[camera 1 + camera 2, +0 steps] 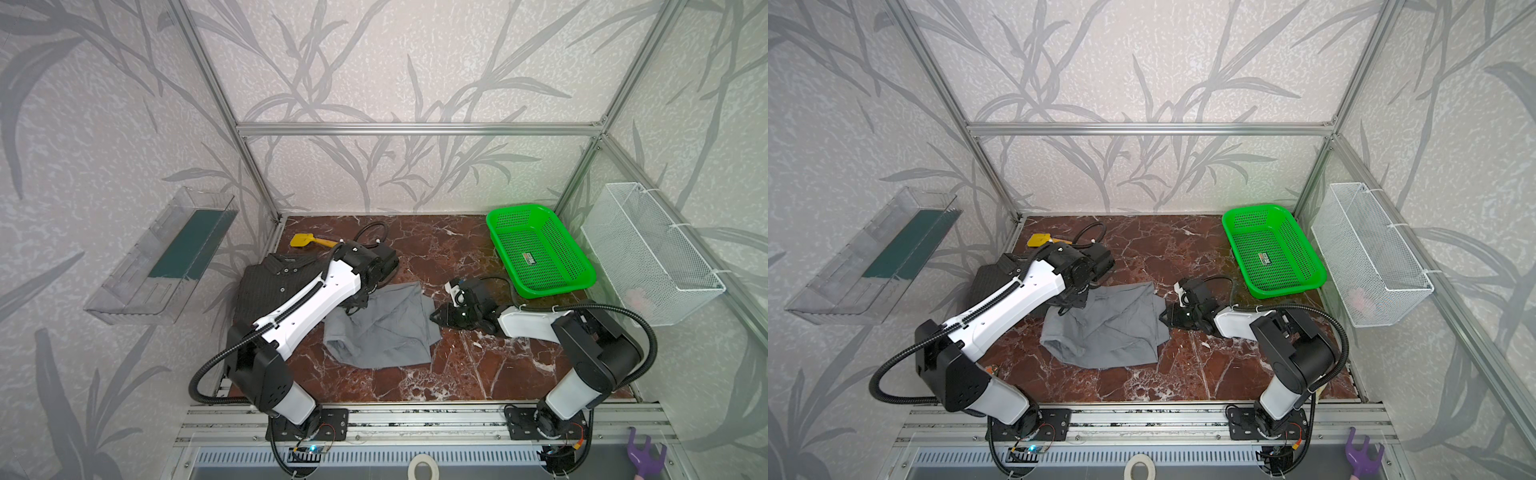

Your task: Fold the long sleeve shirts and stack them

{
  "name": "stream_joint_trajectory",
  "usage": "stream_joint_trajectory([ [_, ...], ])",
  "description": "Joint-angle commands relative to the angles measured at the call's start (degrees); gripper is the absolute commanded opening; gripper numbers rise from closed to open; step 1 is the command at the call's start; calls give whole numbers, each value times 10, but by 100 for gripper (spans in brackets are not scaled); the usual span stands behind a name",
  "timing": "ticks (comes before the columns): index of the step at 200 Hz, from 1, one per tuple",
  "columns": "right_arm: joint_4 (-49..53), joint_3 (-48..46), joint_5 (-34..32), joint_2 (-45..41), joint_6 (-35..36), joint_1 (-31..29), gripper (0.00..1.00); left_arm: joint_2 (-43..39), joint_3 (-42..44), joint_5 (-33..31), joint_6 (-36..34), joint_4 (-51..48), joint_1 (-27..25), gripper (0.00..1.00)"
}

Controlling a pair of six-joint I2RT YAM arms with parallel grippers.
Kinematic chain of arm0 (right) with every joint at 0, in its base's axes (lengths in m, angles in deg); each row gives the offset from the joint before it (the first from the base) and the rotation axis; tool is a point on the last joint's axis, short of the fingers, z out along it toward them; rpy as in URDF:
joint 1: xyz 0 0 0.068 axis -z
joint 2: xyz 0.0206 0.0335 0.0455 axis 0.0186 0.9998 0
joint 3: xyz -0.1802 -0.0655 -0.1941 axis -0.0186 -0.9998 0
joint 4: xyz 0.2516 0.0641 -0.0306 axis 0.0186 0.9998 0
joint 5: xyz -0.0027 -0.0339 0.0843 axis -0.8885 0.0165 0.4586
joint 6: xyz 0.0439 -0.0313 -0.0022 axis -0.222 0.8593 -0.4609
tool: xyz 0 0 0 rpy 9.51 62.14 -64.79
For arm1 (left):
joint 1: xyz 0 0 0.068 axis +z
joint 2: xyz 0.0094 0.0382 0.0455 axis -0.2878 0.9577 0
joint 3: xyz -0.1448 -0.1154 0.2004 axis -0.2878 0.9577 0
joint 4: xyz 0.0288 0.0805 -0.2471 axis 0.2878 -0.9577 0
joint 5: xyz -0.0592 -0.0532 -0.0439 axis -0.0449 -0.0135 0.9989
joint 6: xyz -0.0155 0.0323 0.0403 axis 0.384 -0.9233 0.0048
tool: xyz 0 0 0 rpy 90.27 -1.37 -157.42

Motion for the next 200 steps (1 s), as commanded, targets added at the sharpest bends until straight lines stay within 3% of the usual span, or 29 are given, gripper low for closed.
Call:
stream_joint_trajectory([
  [1, -22, 1, -15, -12, -10, -9, 34, 54, -53, -58, 53, -104, -8, 0],
  [25, -12, 19, -34, -18, -12, -32, 34, 120, -103, -98, 95, -164, -28, 0],
  [85, -92, 40, -12, 45, -61, -71, 30, 180, -123, -109, 84, -165, -88, 0],
  [161, -140, 32, -45, 36, -90, -80, 26, 151, -68, -151, 82, -164, -110, 0],
  [200, -179, 73, -40, 75, -122, -126, 26, 144, -49, -157, 83, -164, -110, 0],
])
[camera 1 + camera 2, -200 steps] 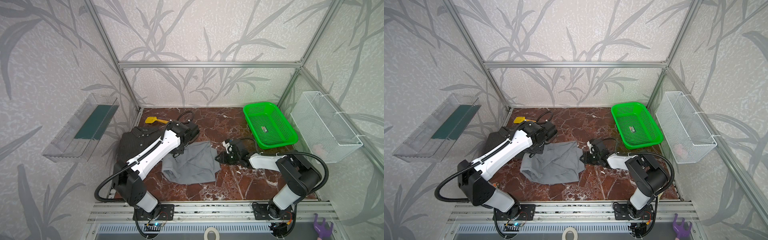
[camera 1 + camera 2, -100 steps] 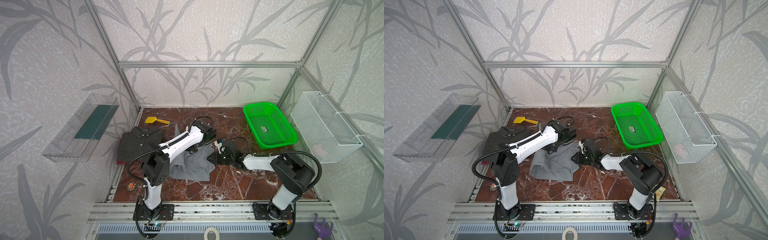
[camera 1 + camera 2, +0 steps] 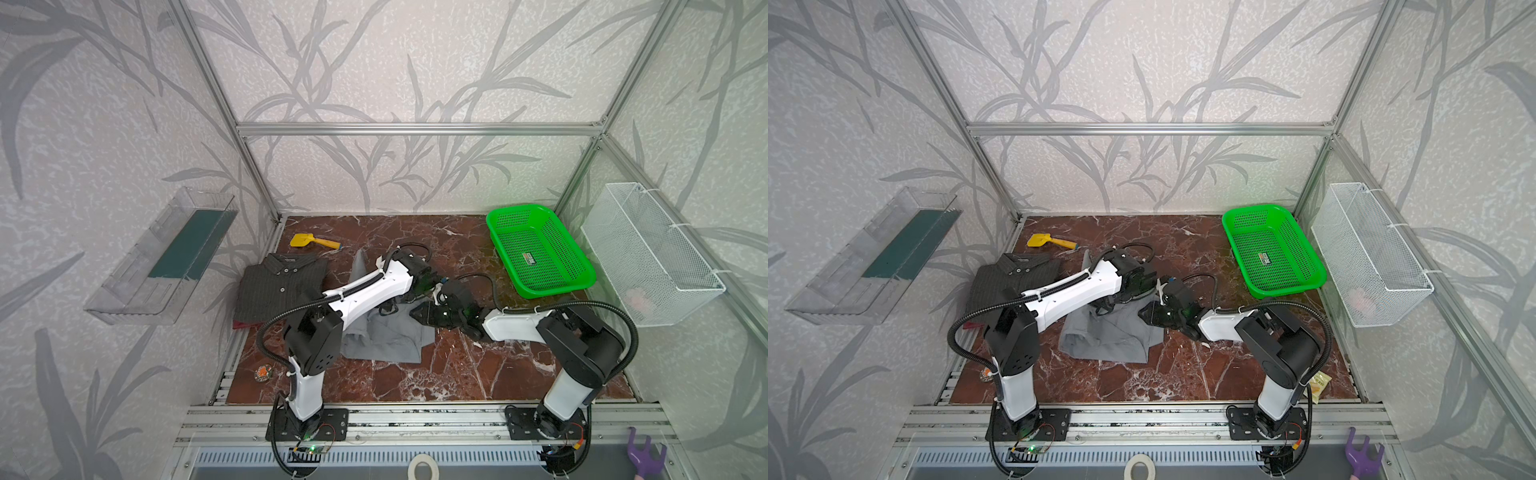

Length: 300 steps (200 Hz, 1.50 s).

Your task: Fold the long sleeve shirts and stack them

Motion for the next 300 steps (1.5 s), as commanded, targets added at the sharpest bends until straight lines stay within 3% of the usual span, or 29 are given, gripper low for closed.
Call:
stream_joint_trajectory([
  [1, -57, 26, -7, 24, -33, -31, 26, -26, 10, -33, 18, -116, -3, 0],
  [43, -138, 52, -19, 99, -104, -72, 21, -32, 24, -33, 17, -116, -5, 0],
  [79, -143, 75, -66, 127, -108, -96, 17, -33, 42, -47, 25, -116, -5, 0],
  [132, -236, 95, -104, 185, -153, -119, 11, -27, 25, -43, 18, -117, -5, 0],
  [176, -237, 140, -135, 218, -144, -146, 0, -28, 24, -36, 18, -117, -5, 0],
  [237, -215, 211, -151, 294, -163, -180, 0, -30, 30, -40, 22, -117, -5, 0],
  [278, -210, 183, -162, 239, -109, -180, 0, -17, 23, -45, 32, -117, -5, 0],
  [300, -237, 112, -186, 168, -88, -179, 0, -6, 19, -38, 37, -117, -4, 0],
])
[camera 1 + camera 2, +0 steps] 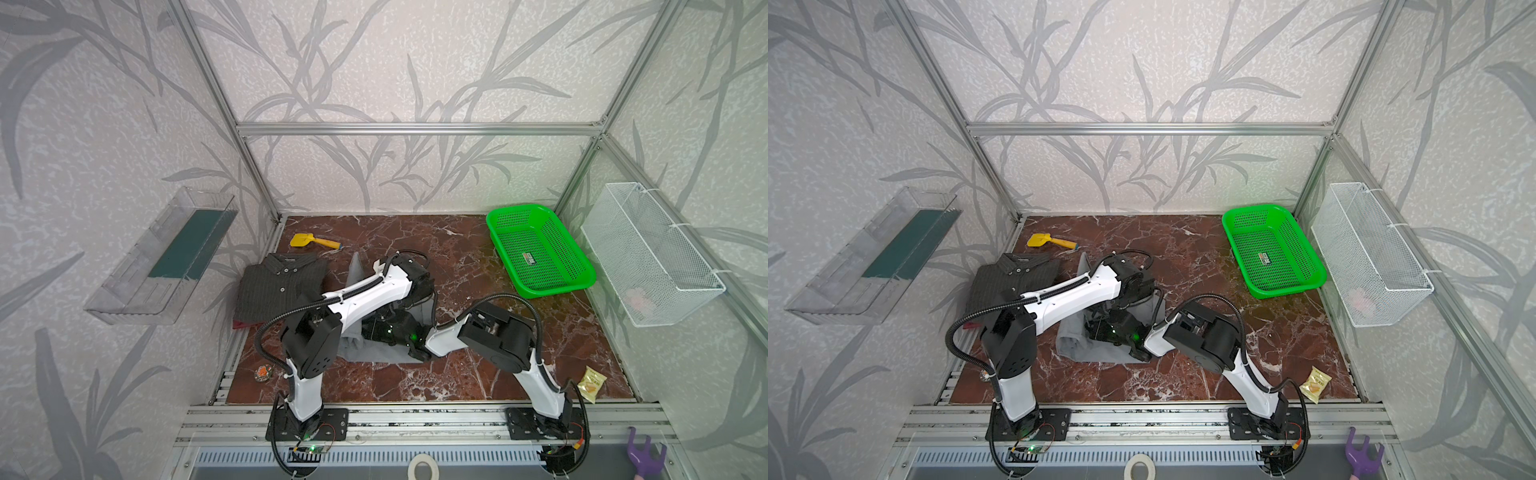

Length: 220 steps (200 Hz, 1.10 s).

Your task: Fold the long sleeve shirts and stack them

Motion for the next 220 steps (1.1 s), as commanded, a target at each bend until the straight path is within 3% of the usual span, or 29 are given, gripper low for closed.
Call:
stream_joint_trajectory([
  [1, -23, -65, -39, -87, 41, -2, 0, 6, -18, -14, 28, -107, -1, 0],
  [16, -67, -135, -75, -143, 50, 1, 0, 7, -15, -13, 39, -107, -2, 0],
  [58, -57, -306, -150, -353, 105, 14, 0, 35, -23, -9, 26, -107, -4, 0],
  [89, 16, -397, -166, -505, 103, 51, 0, 73, -35, -6, 13, -106, -16, 0],
  [129, 144, -455, -210, -661, 109, 53, 0, 127, -57, -6, 4, -107, -35, 0],
  [171, 185, -498, -203, -700, 98, 55, 0, 164, -99, 15, -11, -107, -47, 0],
  [220, 144, -514, -172, -626, 83, 58, 0, 210, -140, 45, -22, -107, -70, 0],
])
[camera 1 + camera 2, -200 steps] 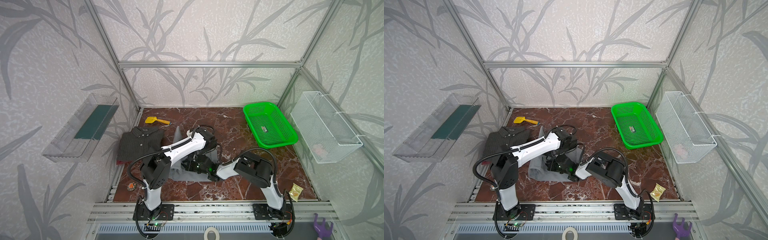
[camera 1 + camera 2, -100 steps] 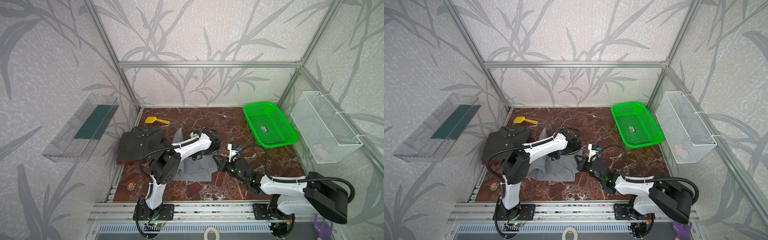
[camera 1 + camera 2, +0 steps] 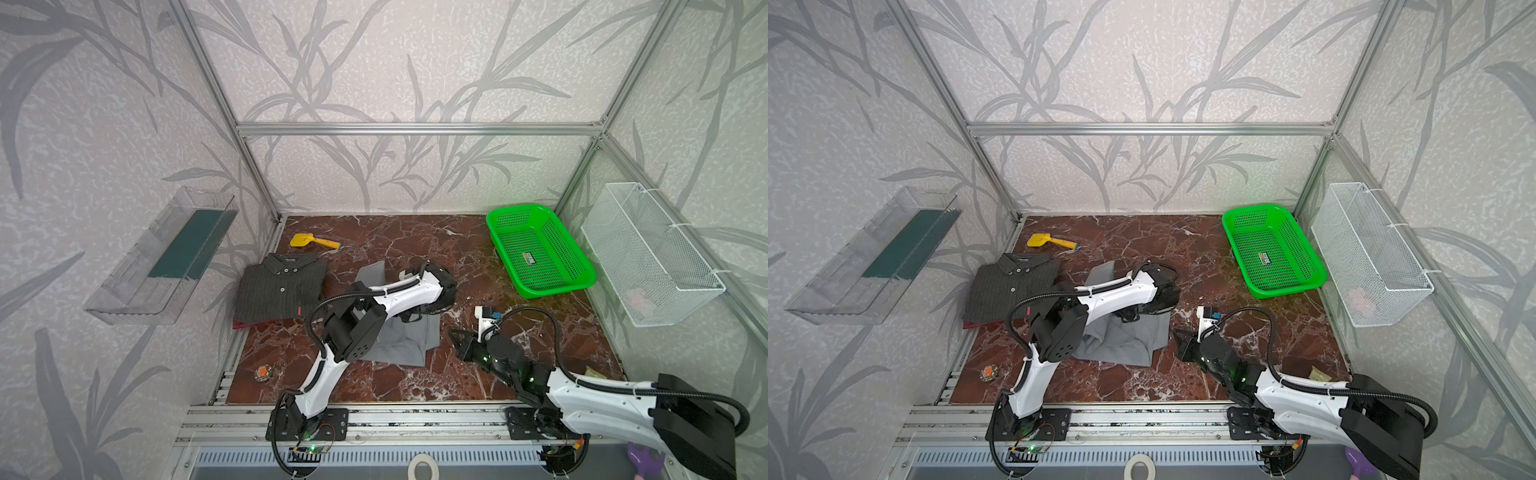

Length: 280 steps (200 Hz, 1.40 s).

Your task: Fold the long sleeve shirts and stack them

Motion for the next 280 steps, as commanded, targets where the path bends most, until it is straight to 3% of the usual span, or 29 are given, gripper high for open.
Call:
stream_joint_trajectory([
  [1, -21, 0, 12, 40, -3, 2, 0, 28, -22, 14, -4, -107, -14, 0],
  [36, -99, 21, 35, 178, 2, 2, 0, 38, -39, 27, -10, -107, -20, 0],
  [82, -376, 38, 88, 441, -34, 14, 0, 39, -65, 46, -11, -107, -30, 0],
  [100, -470, 24, 64, 519, -54, 12, 0, 47, -72, 52, -9, -107, -38, 0],
  [117, -484, 23, 54, 561, -71, 14, 0, 60, -81, 56, -10, -107, -46, 0],
  [153, -480, 1, 17, 536, -56, 11, 0, 93, -114, 64, -17, -107, -55, 0],
  [181, -413, 5, 15, 494, -45, 12, 0, 113, -140, 75, -19, -107, -58, 0],
  [210, -435, -21, -14, 471, -34, 13, 0, 129, -158, 90, -19, -106, -64, 0],
  [259, -375, -4, -3, 436, -19, 12, 0, 142, -178, 137, -18, -106, -66, 0],
  [280, -355, 4, 2, 429, -13, 12, 0, 136, -181, 146, -14, -106, -67, 13],
])
